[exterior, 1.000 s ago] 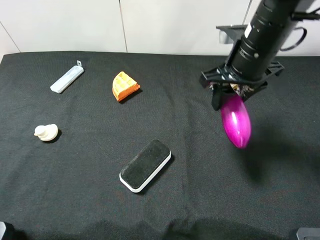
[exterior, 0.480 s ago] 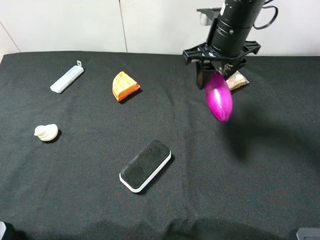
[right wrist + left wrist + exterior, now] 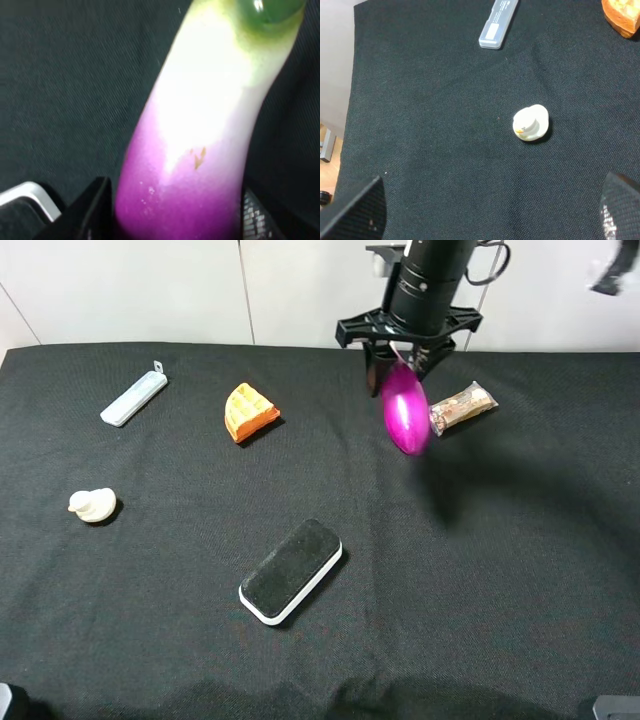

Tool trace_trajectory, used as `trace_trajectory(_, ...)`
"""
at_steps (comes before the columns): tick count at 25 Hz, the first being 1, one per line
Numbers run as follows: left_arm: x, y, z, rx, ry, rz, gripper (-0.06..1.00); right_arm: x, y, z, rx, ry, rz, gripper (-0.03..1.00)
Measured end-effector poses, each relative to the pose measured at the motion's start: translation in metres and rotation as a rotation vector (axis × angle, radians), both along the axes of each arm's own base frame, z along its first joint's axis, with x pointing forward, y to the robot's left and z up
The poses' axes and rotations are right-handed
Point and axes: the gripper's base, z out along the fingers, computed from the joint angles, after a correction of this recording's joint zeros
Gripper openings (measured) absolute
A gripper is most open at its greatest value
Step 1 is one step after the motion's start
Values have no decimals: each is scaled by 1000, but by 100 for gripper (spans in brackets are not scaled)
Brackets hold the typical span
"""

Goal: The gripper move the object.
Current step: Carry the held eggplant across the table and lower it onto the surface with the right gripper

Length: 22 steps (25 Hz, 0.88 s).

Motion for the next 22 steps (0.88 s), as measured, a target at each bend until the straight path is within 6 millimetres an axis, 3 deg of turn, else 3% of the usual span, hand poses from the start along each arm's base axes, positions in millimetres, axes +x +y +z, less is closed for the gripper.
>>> trace_trajectory(12, 0, 0, 0, 0, 0, 0, 91, 36, 48, -13, 73, -73, 40, 38)
trace_trajectory(22, 0, 0, 0, 0, 0, 0, 91, 45, 69, -39, 135, -62, 10, 38)
